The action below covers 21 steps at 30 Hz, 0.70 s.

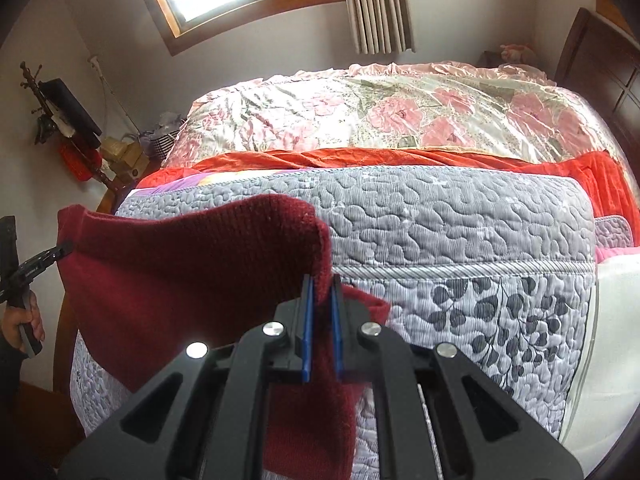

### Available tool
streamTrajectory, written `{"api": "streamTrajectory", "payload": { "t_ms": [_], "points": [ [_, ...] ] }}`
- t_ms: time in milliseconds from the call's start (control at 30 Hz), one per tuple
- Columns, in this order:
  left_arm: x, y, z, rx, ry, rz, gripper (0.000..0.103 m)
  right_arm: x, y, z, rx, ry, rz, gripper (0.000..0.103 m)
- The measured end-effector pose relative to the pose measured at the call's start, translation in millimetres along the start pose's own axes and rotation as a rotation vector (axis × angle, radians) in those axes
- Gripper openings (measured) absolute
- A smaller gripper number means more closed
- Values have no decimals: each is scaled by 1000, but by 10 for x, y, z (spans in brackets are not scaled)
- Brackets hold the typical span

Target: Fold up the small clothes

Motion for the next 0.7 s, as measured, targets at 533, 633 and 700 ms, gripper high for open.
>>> {"api": "streamTrajectory", "payload": {
  "t_ms": [533, 633, 700],
  "points": [
    [1114, 438, -169, -153, 171, 1, 10, 978, -293, -27, 12, 115, -61, 6],
    [1065, 426, -95, -156, 140, -10, 10, 957, -293, 42, 22, 95, -54, 6],
    [1045, 429, -66, -153, 133, -13, 10, 954, -299, 58, 24, 93, -53, 6]
  ]
}}
Point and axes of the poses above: each gripper's, at about its wrist camera, not at the fingertips, and x roughly the way its jaws point, y to its left, z to its top, the point moved 5 cm from there along x, roughly the way its jaws point, and after that the axes turned 13 degrees about -y, right-handed, at the moved point
